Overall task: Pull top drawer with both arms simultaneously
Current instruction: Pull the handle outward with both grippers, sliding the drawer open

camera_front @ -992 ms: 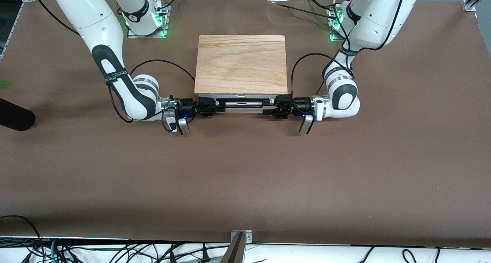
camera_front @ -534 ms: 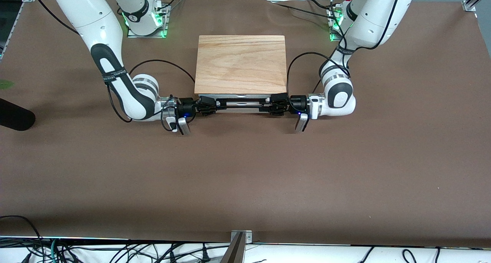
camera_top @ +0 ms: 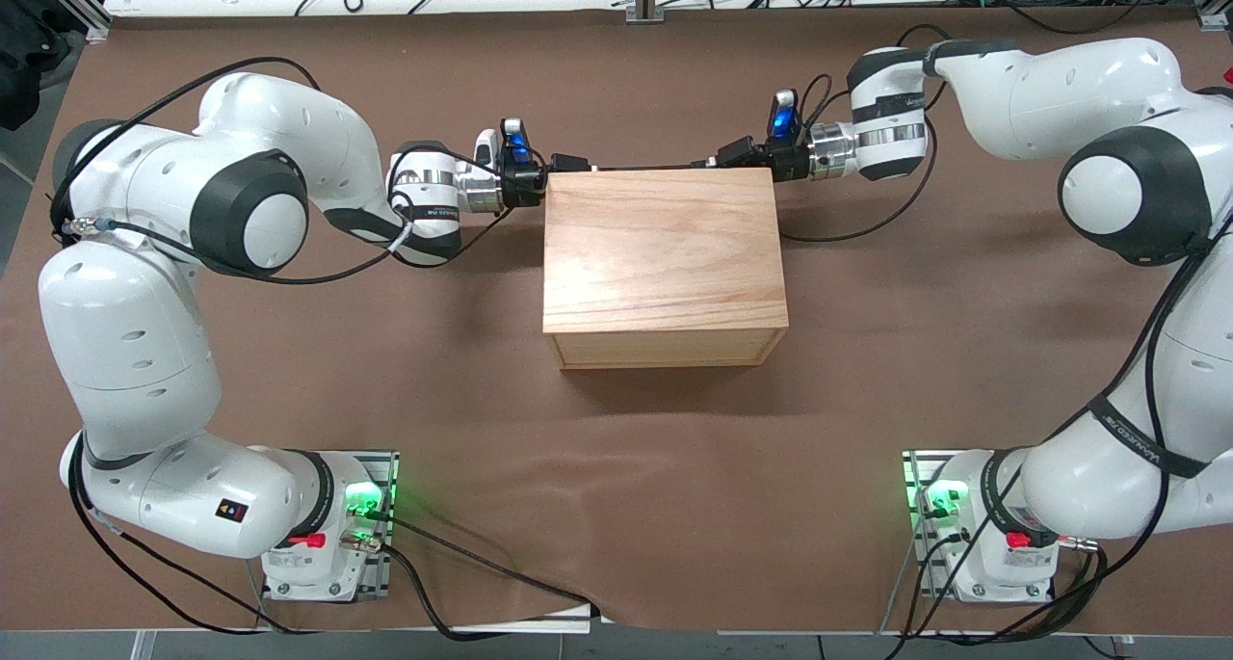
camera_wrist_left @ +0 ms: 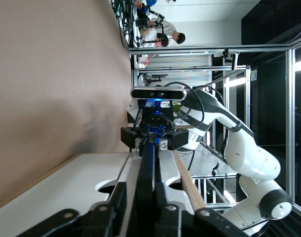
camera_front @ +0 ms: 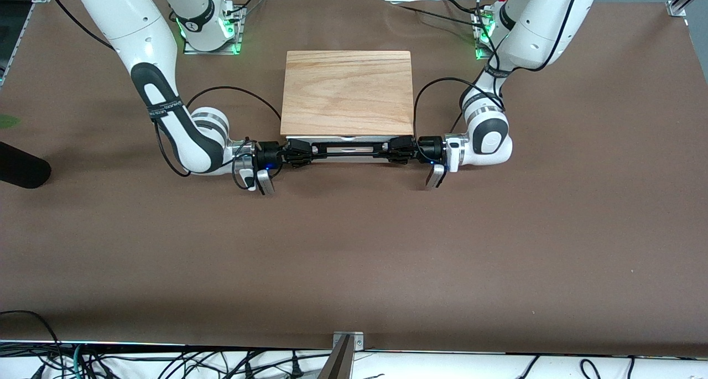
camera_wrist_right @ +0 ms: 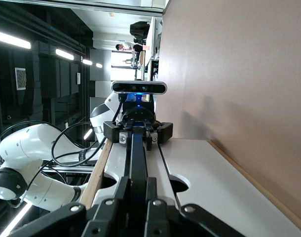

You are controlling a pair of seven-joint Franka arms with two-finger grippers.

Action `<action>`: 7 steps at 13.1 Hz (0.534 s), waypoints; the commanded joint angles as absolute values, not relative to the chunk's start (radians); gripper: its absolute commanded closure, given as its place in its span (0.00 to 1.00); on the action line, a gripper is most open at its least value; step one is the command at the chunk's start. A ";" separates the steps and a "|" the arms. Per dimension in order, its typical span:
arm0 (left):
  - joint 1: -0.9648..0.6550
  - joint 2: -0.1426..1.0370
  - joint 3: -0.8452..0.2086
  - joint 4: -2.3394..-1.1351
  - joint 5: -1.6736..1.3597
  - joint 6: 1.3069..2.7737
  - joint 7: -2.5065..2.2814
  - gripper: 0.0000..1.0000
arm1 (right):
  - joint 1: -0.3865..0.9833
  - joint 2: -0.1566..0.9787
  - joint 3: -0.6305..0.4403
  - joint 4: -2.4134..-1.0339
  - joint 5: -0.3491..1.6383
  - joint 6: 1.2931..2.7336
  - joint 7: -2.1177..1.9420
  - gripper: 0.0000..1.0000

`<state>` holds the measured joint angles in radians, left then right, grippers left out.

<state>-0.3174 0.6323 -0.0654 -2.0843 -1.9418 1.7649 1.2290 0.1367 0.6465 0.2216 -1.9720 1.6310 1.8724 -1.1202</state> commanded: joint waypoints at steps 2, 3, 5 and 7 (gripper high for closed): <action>-0.330 0.586 -0.092 -2.175 -1.953 1.782 1.261 1.00 | 0.149 0.652 0.225 -1.930 1.641 1.890 -1.115 1.00; -0.330 0.586 -0.092 -2.175 -1.953 1.782 1.261 1.00 | 0.149 0.652 0.225 -1.930 1.641 1.890 -1.115 1.00; -0.330 0.587 -0.092 -2.175 -1.953 1.784 1.261 1.00 | 0.149 0.652 0.225 -1.928 1.643 1.890 -1.114 1.00; -0.324 0.589 -0.092 -2.169 -1.954 1.784 1.264 1.00 | 0.149 0.650 0.224 -1.911 1.643 1.888 -1.109 1.00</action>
<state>-0.3132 0.6203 -0.0702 -2.0923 -1.9453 1.7676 1.2140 0.1371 0.6464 0.2213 -1.9666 1.6253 1.8707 -1.1256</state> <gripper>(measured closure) 0.819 0.824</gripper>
